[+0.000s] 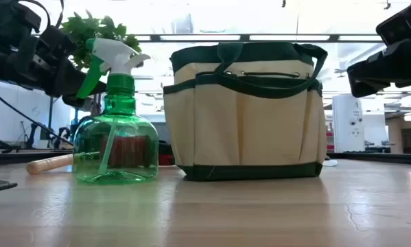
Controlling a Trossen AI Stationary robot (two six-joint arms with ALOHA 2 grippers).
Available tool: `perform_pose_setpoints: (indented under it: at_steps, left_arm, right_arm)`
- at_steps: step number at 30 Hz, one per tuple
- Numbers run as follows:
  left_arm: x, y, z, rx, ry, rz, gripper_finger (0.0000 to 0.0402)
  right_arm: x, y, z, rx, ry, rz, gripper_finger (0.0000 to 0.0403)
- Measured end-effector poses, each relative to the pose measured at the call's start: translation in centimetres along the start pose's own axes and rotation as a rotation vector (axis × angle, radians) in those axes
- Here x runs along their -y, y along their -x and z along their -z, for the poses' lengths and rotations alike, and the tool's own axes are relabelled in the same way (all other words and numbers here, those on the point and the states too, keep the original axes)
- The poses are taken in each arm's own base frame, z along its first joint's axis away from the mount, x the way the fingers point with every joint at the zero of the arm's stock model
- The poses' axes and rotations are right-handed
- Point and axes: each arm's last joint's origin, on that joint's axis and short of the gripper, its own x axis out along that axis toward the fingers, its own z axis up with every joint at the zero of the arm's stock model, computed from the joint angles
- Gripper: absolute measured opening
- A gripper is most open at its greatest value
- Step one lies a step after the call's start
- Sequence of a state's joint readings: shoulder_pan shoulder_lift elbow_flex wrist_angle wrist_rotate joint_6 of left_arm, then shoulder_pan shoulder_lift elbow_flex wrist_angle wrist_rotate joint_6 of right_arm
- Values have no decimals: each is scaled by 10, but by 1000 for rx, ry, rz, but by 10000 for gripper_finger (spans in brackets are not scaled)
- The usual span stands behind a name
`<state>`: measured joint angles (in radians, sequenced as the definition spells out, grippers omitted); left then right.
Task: Pick & Place Garden tools in Gardening bag
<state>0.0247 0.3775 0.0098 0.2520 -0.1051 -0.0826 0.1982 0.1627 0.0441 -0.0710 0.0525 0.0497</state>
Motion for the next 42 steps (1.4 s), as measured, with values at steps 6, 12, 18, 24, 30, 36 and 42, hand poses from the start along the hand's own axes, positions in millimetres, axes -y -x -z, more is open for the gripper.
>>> perform_pose_setpoints:
  at_steps: [6, 12, 18, 24, 30, 36, 42]
  left_arm:
    - [0, 0, 0, 0, 0, 0, 16]
    - [0, 0, 0, 0, 0, 0, 18]
    - [0, 0, 0, 0, 0, 0, 17]
    - [0, 0, 0, 0, 0, 0, 16]
    - [0, 0, 0, 0, 0, 0, 17]
    - [0, 0, 0, 0, 0, 0, 17]
    - [0, 0, 0, 1, 0, 0, 15]
  right_arm:
    - [0, 0, 0, 0, -1, 0, 9]
    - [0, 0, 0, 0, 0, 0, 9]
    - [0, 0, 0, 1, -1, 0, 9]
    - [0, 0, 0, 1, 0, 0, 9]
    - [0, 0, 0, 1, 0, 0, 8]
    - [0, 0, -2, 19, 68, 2, 8]
    - [-1, 2, -20, 213, 134, -4, 9]
